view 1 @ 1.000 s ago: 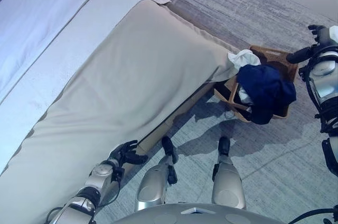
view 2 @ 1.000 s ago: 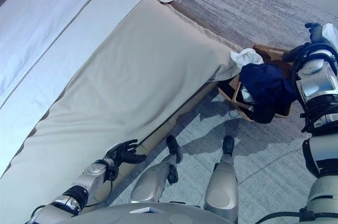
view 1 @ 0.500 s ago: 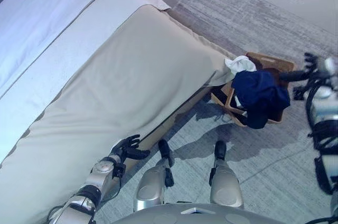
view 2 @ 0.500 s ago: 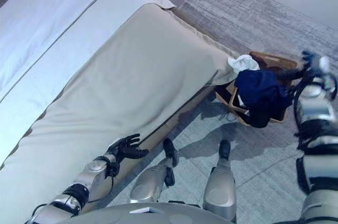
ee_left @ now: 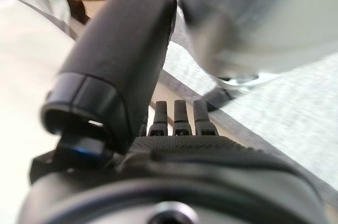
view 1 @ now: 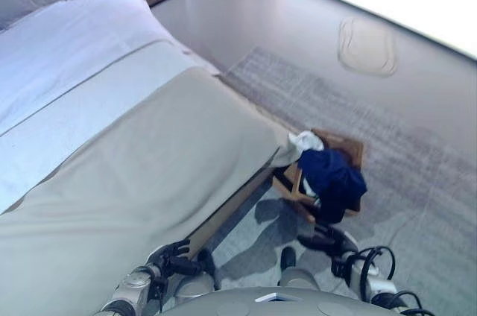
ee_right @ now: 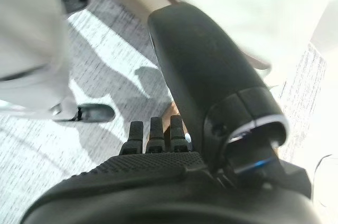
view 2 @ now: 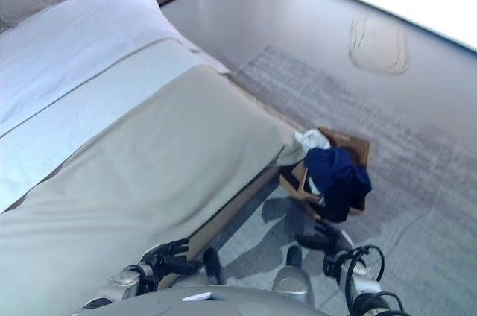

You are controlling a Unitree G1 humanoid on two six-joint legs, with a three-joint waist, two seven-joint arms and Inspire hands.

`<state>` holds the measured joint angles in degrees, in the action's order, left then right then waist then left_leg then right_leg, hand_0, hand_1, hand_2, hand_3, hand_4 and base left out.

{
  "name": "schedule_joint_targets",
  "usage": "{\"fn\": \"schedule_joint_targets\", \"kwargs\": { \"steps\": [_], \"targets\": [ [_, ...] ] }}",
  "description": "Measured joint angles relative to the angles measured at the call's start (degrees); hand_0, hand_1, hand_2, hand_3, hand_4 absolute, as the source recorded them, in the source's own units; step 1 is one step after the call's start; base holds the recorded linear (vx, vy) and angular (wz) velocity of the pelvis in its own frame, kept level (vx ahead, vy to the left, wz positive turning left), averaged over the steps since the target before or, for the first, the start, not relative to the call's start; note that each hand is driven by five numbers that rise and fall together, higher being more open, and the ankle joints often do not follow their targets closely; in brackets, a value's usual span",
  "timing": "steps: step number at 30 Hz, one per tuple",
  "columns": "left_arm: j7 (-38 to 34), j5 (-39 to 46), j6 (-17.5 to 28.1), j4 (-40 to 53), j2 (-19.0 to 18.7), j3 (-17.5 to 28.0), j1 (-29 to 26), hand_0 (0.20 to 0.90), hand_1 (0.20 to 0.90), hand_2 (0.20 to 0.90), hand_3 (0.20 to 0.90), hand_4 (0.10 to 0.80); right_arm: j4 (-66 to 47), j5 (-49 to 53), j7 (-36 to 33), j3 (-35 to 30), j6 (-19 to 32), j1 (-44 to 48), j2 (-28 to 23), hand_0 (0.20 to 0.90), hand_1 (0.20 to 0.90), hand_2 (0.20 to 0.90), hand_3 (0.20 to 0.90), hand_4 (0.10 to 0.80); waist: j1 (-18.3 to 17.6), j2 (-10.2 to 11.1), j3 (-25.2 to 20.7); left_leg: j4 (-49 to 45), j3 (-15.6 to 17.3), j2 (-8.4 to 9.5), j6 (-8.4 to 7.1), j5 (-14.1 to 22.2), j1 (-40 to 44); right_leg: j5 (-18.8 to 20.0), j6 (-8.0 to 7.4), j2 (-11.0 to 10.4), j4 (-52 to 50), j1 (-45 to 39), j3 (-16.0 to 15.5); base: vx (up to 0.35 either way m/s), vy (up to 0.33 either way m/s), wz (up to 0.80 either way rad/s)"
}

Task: Pick up the clothes from the bed and place them into the basket

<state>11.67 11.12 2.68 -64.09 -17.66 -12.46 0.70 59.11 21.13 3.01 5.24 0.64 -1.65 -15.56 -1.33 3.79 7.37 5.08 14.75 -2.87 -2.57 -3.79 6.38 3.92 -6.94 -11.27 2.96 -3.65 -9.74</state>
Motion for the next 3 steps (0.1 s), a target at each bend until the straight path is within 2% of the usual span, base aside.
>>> {"fn": "schedule_joint_targets", "kwargs": {
  "steps": [1, 3],
  "targets": [
    [0.01, 0.01, 0.00, -0.46, -0.18, 0.02, -0.08, 0.900, 0.900, 0.900, 0.900, 0.800, 1.80, -0.05, 0.21, -0.19, 0.43, 0.10, 0.49, 0.900, 0.900, 0.900, 0.900, 0.800, -0.05, 0.33, -0.77, 0.04, 0.07, 0.04, 0.02, 0.20, 0.46, 0.00, 0.01, -0.04, 0.01, -0.48, 0.00, -0.016, 0.202, -0.01],
    [0.01, 0.02, 0.02, -1.42, -0.21, 0.65, -0.11, 0.900, 0.900, 0.900, 0.900, 0.800, 4.62, -1.68, 0.54, -0.38, 0.83, 0.23, 1.16, 0.900, 0.900, 0.900, 0.900, 0.800, 0.02, 0.34, -2.00, 0.29, 0.34, 0.00, -0.09, 0.77, 0.89, 0.00, 0.00, -0.04, 0.02, -0.78, 0.04, -0.013, 0.111, -0.03]
  ]
}}
